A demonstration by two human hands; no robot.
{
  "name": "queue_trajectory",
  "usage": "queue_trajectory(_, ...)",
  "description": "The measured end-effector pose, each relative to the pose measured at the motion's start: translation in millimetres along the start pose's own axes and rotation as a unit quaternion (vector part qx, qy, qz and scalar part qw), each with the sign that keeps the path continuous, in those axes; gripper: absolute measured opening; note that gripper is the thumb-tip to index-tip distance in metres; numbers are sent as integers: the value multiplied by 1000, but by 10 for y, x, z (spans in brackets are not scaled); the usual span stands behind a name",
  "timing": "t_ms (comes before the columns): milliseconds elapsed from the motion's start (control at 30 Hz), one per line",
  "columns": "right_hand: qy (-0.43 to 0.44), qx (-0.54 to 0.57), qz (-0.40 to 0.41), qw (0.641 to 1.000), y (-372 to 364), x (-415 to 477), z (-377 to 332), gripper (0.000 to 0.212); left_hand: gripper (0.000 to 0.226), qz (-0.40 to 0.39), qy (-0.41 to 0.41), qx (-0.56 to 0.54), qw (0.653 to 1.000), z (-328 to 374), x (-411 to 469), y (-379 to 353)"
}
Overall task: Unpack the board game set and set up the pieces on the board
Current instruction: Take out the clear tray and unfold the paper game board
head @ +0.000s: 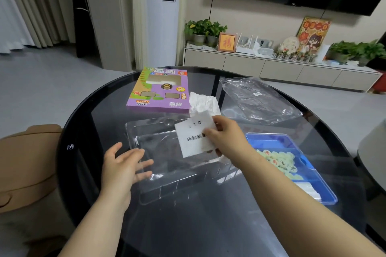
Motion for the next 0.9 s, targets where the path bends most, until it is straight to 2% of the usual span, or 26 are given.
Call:
queue_trajectory(100, -44, 86, 65, 993, 292, -57, 126, 15, 66, -13, 16, -13, 1000, -4, -2, 10)
queue_trajectory(200, -79, 126, 97, 984, 532, -117, 267, 21, 64, -13, 2, -11, 1000, 12, -28, 42)
queue_trajectory(467, -148, 96, 98, 979, 792, -10, 602, 31, 61, 38, -17, -21, 999, 206, 120, 345)
queue_trajectory(633, -142, -16, 9, 990, 444, 153, 622, 34, 52, 57, 11, -47, 997, 232, 192, 606)
queue_trajectory(767, -138, -99, 24, 985, 357, 263, 661, 38, 45, 68, 22, -62, 996, 313, 203, 818)
queue_trajectory(833, -135, -135, 27, 981, 321, 339, 696, 42, 29, 66, 21, -64, 996, 368, 187, 876)
queue_trajectory(900, -128, -191, 10, 973, 230, 386, 701, 44, 23, 64, 26, -62, 996, 393, 179, 901)
Point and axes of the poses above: each hand's wrist, its own x-axis towards the middle knuckle, its own y-axis out of the back of the hand, z = x × y, the point moved 9 cm from there along x, towards the middle knuckle, and after that the axes turned 3 degrees about -x, right-handed, at the moved point
